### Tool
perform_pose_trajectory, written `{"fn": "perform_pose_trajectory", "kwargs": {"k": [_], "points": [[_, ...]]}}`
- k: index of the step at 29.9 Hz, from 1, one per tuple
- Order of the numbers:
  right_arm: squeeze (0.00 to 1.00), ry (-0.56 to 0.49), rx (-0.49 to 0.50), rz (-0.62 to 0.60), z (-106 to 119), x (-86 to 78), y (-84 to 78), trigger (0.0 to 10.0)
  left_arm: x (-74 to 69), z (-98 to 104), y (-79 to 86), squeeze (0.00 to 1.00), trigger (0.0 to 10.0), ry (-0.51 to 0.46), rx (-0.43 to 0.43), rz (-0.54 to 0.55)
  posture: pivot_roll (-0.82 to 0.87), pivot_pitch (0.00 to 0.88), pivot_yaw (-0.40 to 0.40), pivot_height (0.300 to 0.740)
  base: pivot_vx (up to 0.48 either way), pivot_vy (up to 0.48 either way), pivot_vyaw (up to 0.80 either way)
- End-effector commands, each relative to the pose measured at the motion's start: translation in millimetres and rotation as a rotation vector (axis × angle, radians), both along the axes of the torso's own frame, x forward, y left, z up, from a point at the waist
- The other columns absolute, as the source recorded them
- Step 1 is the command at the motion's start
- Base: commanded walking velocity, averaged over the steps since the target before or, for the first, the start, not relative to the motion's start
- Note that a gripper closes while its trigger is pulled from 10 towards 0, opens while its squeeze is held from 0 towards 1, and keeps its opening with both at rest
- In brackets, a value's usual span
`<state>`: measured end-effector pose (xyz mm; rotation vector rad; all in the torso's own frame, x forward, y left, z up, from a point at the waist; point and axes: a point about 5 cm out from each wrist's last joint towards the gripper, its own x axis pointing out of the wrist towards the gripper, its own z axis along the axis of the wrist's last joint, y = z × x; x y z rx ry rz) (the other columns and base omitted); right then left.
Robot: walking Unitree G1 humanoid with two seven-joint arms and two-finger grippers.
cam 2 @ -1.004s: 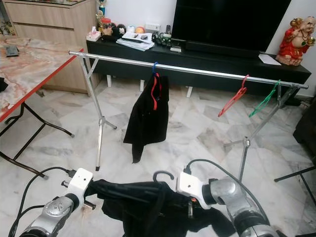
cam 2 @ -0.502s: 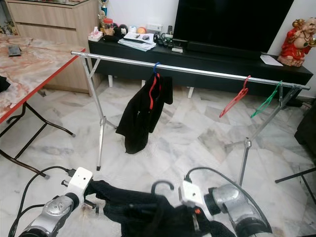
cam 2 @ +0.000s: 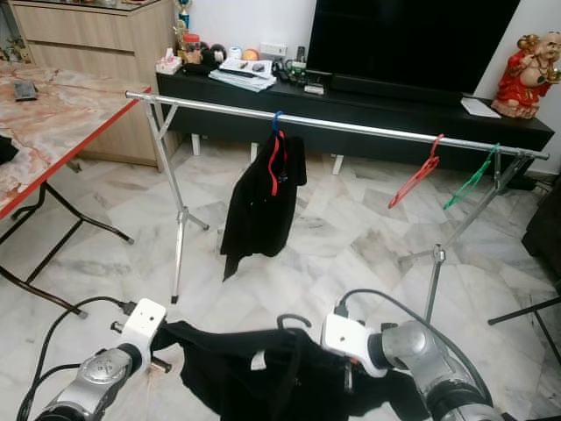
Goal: Hang hanger
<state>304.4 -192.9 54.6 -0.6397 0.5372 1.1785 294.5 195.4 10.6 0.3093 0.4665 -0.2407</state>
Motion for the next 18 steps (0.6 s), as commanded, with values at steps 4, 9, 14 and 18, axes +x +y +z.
{"fn": "perform_pose_trajectory", "kwargs": {"k": [4,9,14,18], "points": [[0.0,-0.045,0.039,-0.068,5,6.0,-3.7,0.0,-1.2,-2,-2.6,0.0,0.0,0.02,0.019,-0.035,0.09,0.024,-0.084,0.74,0.0,0.0,0.0],[0.0,-0.031,0.023,-0.076,3,5.5,-3.8,0.0,-1.6,-2,-3.4,0.0,0.0,0.029,0.021,-0.05,0.09,0.026,-0.087,0.74,0.0,0.0,0.0],[0.0,0.0,-0.091,-0.03,-11,-2.6,-5.2,0.0,0.5,2,-0.1,0.0,0.0,0.019,0.03,-0.06,0.09,0.03,-0.09,0.74,0.0,0.0,0.0],[0.0,0.072,-0.165,0.003,-26,-13.6,-3.8,0.0,9.2,18,5.7,0.0,0.0,-0.038,0.047,-0.071,0.1,0.033,-0.091,0.74,0.0,0.0,0.0]]}}
